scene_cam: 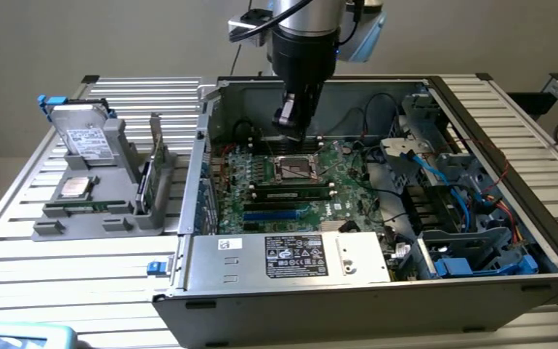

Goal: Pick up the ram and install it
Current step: 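Press down the ram until it locks into place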

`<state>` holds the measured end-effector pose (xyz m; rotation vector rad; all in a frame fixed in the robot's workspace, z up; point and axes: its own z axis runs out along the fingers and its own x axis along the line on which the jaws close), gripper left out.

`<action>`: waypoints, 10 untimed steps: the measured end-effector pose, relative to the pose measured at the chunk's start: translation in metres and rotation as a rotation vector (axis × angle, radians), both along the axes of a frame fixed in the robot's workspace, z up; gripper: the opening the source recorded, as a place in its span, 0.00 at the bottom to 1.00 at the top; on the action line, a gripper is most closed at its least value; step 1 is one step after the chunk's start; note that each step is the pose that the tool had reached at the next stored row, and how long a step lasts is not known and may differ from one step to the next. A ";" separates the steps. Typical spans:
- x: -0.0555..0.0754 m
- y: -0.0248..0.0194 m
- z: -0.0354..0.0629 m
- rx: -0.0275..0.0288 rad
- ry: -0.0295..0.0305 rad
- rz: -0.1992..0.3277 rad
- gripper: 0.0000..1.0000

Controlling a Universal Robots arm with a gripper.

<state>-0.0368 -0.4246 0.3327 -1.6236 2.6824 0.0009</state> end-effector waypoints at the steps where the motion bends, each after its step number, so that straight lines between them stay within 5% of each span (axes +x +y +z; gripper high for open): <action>1: 0.000 0.0000 0.0023 0.0000 0.0000 -0.012 0.11; 10: 0.000 0.0000 0.0124 0.0003 -0.0001 -0.139 0.11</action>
